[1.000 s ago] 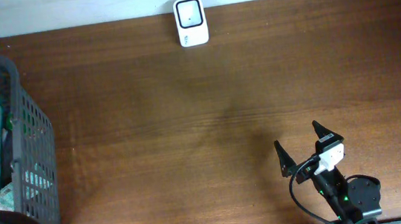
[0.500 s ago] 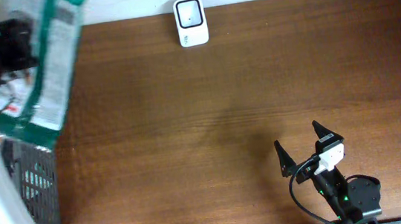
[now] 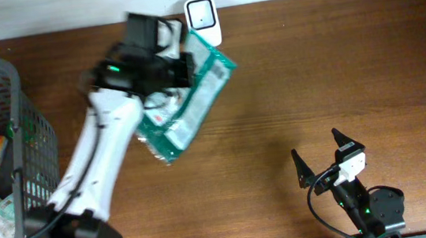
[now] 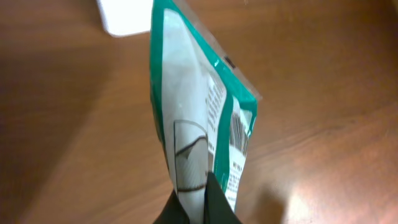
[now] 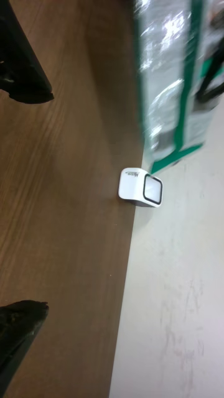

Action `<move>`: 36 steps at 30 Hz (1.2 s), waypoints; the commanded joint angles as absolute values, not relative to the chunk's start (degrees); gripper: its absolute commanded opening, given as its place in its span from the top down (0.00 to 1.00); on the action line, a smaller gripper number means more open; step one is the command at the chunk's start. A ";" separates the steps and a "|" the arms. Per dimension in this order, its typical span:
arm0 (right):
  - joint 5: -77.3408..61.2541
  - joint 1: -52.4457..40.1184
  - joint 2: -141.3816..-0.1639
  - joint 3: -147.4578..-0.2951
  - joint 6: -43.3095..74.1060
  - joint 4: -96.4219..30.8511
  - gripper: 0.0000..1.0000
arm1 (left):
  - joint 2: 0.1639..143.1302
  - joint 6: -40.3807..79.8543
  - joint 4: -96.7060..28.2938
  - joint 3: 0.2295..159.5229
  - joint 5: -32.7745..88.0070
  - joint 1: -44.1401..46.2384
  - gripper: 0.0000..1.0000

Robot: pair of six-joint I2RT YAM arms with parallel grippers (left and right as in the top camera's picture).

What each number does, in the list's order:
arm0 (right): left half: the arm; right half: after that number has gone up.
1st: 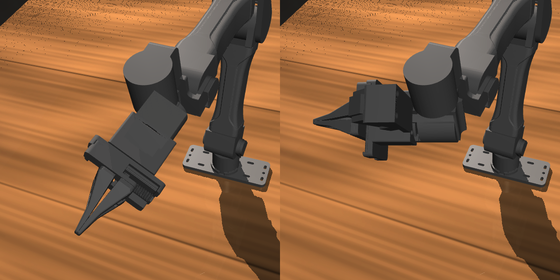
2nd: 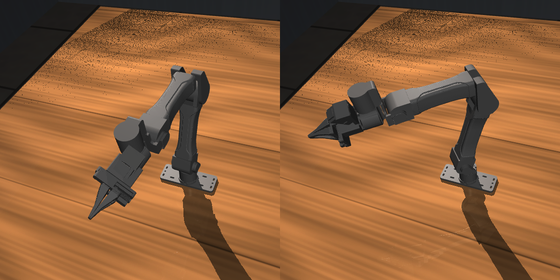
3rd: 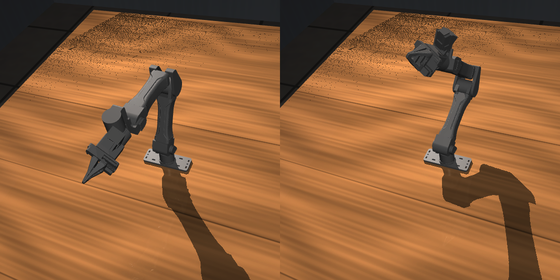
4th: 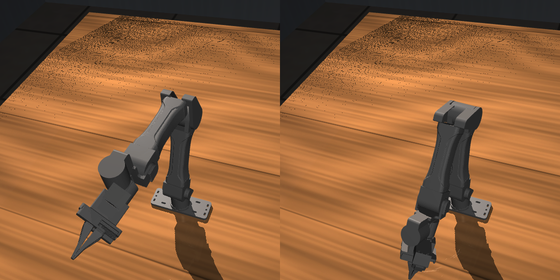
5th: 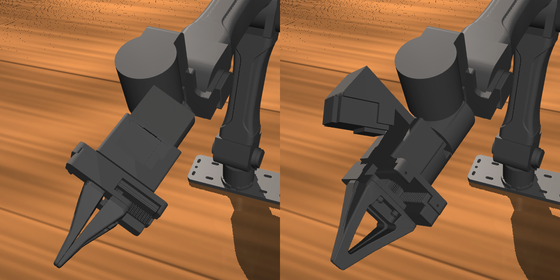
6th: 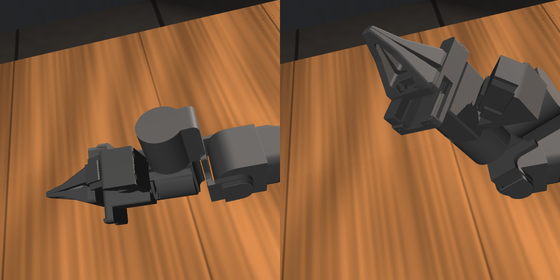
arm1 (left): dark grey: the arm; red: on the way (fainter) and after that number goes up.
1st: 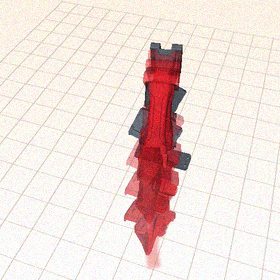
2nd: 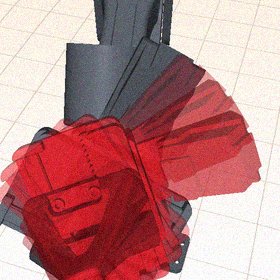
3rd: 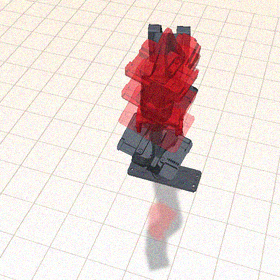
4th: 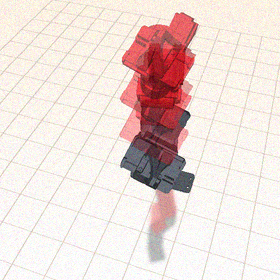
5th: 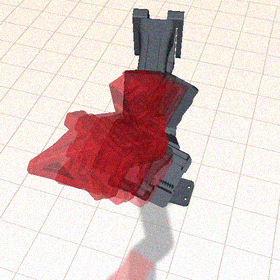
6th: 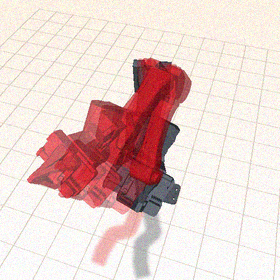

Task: Scan the item barcode
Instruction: 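Lift the green packet out and lay it on the table center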

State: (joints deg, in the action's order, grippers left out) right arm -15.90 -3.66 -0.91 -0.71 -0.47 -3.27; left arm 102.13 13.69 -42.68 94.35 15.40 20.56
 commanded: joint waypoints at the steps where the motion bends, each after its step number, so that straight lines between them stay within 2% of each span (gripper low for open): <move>1: -15.86 -3.36 -0.51 -0.78 -0.64 -4.12 0.02 | 104.38 22.35 -34.37 87.44 14.09 24.25 1.00; 9: -15.86 -3.36 -0.51 -0.78 -0.64 -4.12 0.02 | 114.56 26.13 -15.18 83.61 14.02 32.10 1.00; 13: -15.86 -3.36 -0.51 -0.78 -0.64 -4.12 0.01 | 117.91 37.30 -10.41 83.61 11.77 33.65 1.00; 20: -15.86 -3.36 -0.51 -0.78 -0.64 -4.12 0.02 | 119.15 56.60 -10.13 83.61 8.03 35.70 1.00; 21: -15.86 -3.36 -0.51 -0.78 -0.64 -4.12 0.02 | 119.15 57.91 -10.09 83.61 8.05 36.03 0.91; 23: -15.86 -3.36 -0.51 -0.78 -0.64 -4.12 0.02 | 119.15 57.84 -9.82 83.61 7.62 36.82 0.18; 24: -15.86 -3.36 -0.51 -0.78 -0.64 -4.12 0.02 | 119.15 57.82 -9.82 83.61 7.57 36.95 0.01; 27: -15.86 -3.36 -0.51 -0.78 -0.64 -4.12 0.02 | 119.15 57.60 -9.89 83.61 7.46 36.93 0.01; 31: -15.86 -3.36 -0.51 -0.78 -0.64 -4.12 0.01 | 117.73 49.76 -10.17 83.83 7.88 35.68 0.01; 36: -15.86 -3.36 -0.51 -0.78 -0.64 -4.12 0.02 | 108.33 28.34 -19.97 87.35 7.81 30.06 0.01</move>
